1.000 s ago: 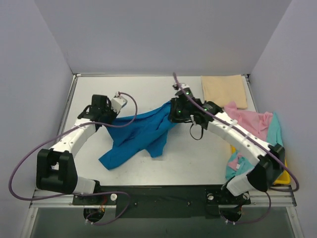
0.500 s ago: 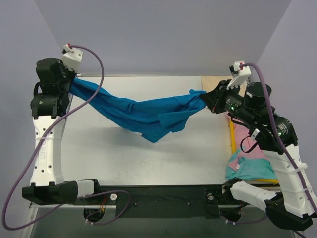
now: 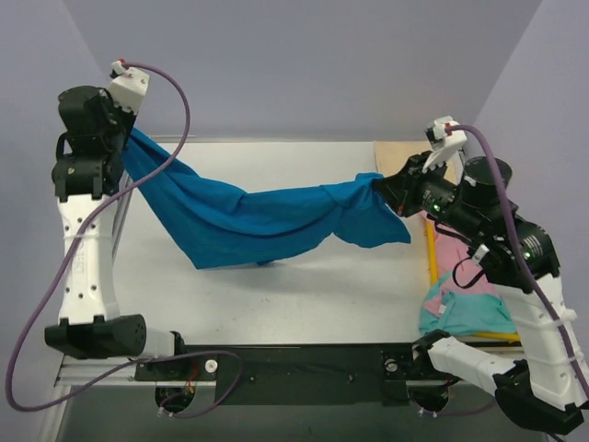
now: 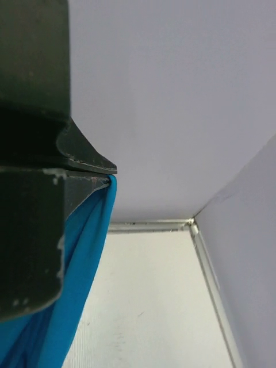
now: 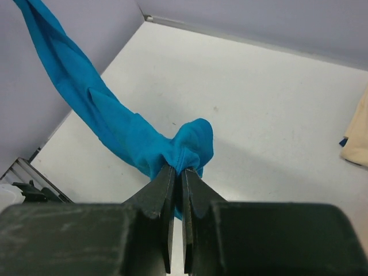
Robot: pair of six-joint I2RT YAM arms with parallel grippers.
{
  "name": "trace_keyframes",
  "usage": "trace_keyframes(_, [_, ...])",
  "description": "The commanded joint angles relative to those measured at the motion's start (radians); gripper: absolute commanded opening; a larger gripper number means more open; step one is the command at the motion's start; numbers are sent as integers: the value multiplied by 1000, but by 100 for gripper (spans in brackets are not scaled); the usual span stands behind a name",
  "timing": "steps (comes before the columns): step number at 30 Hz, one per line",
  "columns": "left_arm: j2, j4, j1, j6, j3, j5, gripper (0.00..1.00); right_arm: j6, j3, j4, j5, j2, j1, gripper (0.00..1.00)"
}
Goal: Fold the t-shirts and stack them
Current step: Flatten out the tshirt
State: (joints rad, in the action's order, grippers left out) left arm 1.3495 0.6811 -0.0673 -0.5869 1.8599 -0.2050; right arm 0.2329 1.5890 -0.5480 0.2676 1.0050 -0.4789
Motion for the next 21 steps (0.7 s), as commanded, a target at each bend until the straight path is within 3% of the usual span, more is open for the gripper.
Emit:
trace_keyframes(1, [166, -95, 3, 41, -67, 139, 0, -6, -67, 56, 1, 131, 17, 0])
trace_keyframes(5, [385, -202, 8, 71, -55, 183, 0, 5, -124, 120, 25, 272, 91, 0])
trace_keyframes(8, [506, -213, 7, 101, 28, 205, 37, 40, -146, 149, 41, 409, 167, 0])
trace_keyframes(12, [576, -126, 11, 134, 120, 300, 50, 91, -118, 139, 10, 630, 230, 0])
trace_keyframes(15, [513, -11, 14, 134, 96, 418, 50, 118, -95, 126, 1, 724, 276, 0])
trace_keyframes(17, [440, 67, 21, 76, -3, 542, 49, 126, -87, 126, -10, 776, 290, 0])
trace_keyframes(21, [226, 219, 93, -227, -421, 720, 48, 111, -96, 123, -30, 840, 301, 0])
